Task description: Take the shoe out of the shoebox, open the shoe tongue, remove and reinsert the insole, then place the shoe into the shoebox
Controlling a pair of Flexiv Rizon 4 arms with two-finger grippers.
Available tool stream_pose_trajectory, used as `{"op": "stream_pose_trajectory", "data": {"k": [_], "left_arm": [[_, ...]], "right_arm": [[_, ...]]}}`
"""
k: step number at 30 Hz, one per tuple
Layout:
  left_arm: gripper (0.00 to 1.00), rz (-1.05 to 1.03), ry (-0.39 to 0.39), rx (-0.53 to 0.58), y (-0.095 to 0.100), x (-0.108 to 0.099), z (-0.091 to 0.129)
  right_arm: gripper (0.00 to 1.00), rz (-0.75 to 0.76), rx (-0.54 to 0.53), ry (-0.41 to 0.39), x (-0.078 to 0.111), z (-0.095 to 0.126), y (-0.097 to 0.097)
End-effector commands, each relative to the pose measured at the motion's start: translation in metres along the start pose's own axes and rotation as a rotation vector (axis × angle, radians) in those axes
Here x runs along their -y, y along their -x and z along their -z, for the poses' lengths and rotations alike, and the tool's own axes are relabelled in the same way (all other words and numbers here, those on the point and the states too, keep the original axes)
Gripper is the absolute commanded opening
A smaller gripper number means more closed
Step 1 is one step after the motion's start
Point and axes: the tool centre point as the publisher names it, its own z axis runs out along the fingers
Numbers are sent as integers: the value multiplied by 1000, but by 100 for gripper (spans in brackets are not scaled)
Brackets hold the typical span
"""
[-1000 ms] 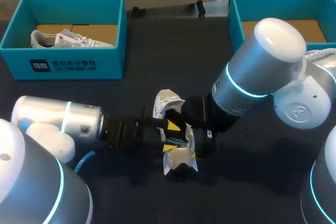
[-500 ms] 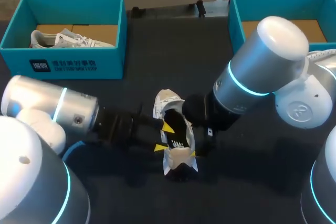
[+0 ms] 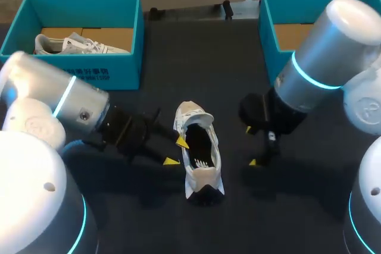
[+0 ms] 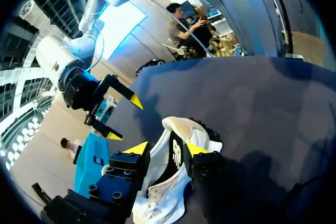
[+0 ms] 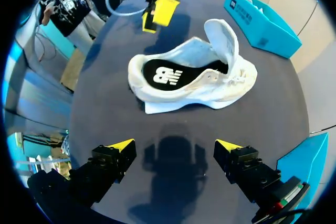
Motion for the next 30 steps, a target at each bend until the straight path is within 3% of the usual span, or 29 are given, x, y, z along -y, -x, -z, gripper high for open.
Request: {"op": "stream_pose_trajectory", "data": {"k": [1, 18, 22, 23, 25, 27, 28, 30], "left_arm": [[44, -10, 20, -143, 6, 10, 17], [41, -40, 33, -524, 10, 20, 52], [36, -46, 40, -581, 11, 23, 54], [34, -47, 41, -607, 12, 24, 55], [33, -50, 46, -638, 12, 25, 56], [31, -62, 42, -698, 14, 26, 58], [30, -79, 23, -745, 13, 27, 60], [18, -74, -35, -813, 9, 29, 65]], "right_arm": [[100, 8, -5, 35, 16, 30, -5], [100, 8, -5, 35, 16, 30, -5], [100, -28, 26, 37, 50, 53, 0], [100, -32, 44, 74, 65, 62, 2], [100, -58, 45, 24, 78, 67, 4], [100, -67, 37, 24, 93, 74, 5], [100, -67, 37, 24, 93, 74, 5], [100, -67, 37, 24, 93, 74, 5]]}}
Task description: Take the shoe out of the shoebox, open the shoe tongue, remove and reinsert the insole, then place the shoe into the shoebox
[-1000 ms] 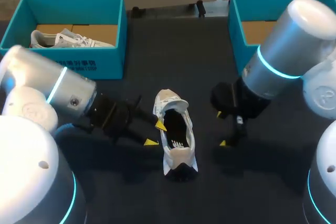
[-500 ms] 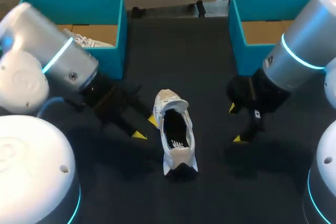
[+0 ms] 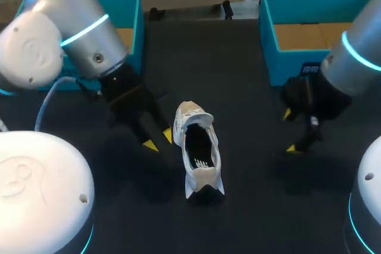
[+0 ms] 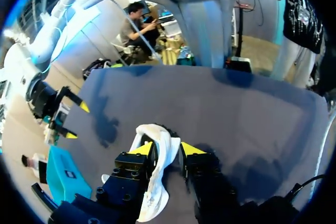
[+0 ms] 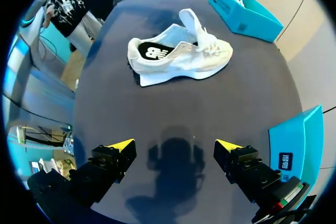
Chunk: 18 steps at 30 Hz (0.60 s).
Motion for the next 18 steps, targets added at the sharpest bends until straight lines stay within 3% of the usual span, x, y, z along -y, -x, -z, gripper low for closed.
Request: {"op": "stream_pose_trajectory", "data": {"k": [1, 2, 18], "left_arm": [[16, -36, -83, -286, -3, -1, 8], [0, -36, -83, -286, -3, -1, 8], [0, -36, -83, -286, -3, -1, 8]], "right_arm": [[100, 4, 13, 26, 21, 20, -11], [100, 4, 13, 26, 21, 20, -11], [100, 4, 13, 26, 21, 20, -11]]}}
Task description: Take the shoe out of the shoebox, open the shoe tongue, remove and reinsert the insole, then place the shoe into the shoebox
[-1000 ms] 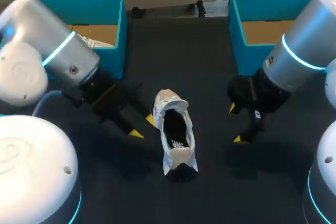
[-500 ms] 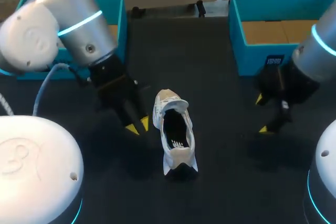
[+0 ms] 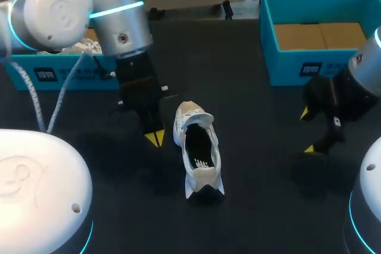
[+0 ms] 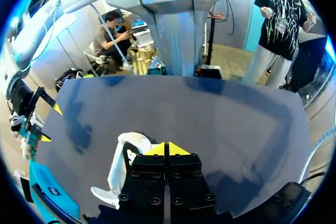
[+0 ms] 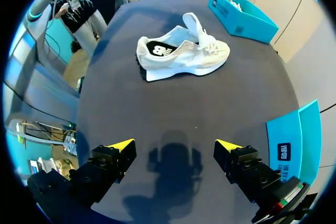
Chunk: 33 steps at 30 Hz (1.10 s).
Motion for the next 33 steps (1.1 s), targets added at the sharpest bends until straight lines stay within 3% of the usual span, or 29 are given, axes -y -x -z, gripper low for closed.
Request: {"op": "stream_pose_trajectory", "data": {"k": [1, 3, 8, 17, 19, 23, 33], "left_arm": [[0, -13, -3, -52, 6, -3, 2], [0, -28, 36, -77, 13, -8, 4], [0, -99, 50, -112, 25, -17, 12], [0, -99, 50, -112, 25, -17, 12], [0, -119, 41, -129, 31, -20, 6], [0, -198, 110, -135, 43, -27, -3], [0, -189, 108, -143, 46, -27, -3]], "right_arm": [[100, 0, 1, -1, 0, 0, -1], [100, 0, 1, -1, 0, 0, -1], [100, 0, 1, -1, 0, 0, -1], [100, 0, 1, -1, 0, 0, -1], [100, 0, 1, -1, 0, 0, -1], [100, 0, 1, -1, 0, 0, -1], [100, 0, 1, -1, 0, 0, -1]]}}
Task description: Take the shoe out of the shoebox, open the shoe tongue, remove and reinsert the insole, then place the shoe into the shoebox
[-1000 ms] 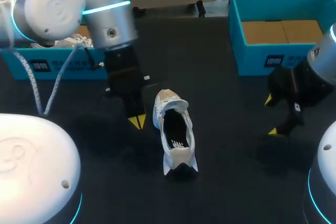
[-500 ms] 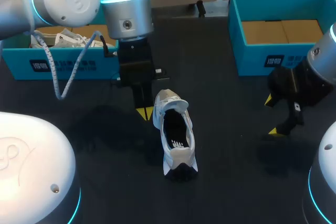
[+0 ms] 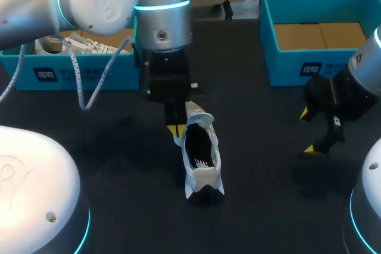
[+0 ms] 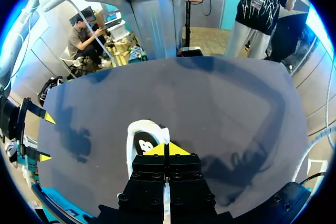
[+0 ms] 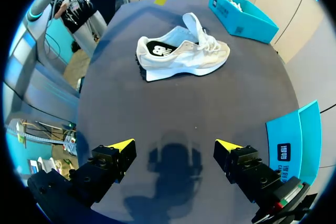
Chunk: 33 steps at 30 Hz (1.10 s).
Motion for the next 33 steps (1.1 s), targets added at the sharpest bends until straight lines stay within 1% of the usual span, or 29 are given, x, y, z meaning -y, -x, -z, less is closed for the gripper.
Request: {"op": "stream_pose_trajectory", "data": {"k": [1, 3, 5, 6, 7, 8, 9, 11, 13, 14, 16, 22, 26, 30, 33], "left_arm": [[0, 0, 1, -2, 0, -1, 0], [0, -16, 2, -8, 2, -1, -1], [0, -33, 25, -33, 8, -3, -4], [0, -45, 37, -47, 10, -3, -6], [0, -59, 52, -70, 13, -4, -9], [0, -59, 57, -74, 14, -4, -10], [0, -78, 62, -93, 17, -6, -14], [0, -91, 57, -104, 18, -7, -15], [0, -91, 57, -104, 18, -7, -15], [0, -91, 57, -104, 18, -7, -15], [0, -91, 57, -104, 18, -7, -15], [0, -91, 57, -104, 18, -7, -15], [0, -83, 102, -138, 22, -20, -28], [0, -86, 106, -140, 24, -23, -40], [0, -86, 106, -140, 24, -23, -40]], "right_arm": [[100, -1, 3, -2, 0, 0, -2], [100, -15, 8, 2, 11, 5, 1], [100, -47, 18, -9, 30, 15, 4], [100, -56, 21, -13, 35, 18, 5], [100, -73, 32, -15, 45, 25, 5], [100, -77, 36, -14, 47, 26, 5], [100, -91, 43, -28, 57, 32, 6], [100, -100, 49, -22, 65, 36, 8], [100, -111, 47, -33, 71, 38, 9], [100, -116, 51, -26, 73, 39, 10], [100, -106, 39, -31, 76, 39, 11], [100, -106, 39, -31, 76, 39, 11], [100, -106, 39, -31, 76, 39, 11], [100, -106, 39, -31, 76, 39, 11], [100, -106, 39, -31, 76, 39, 11]]}}
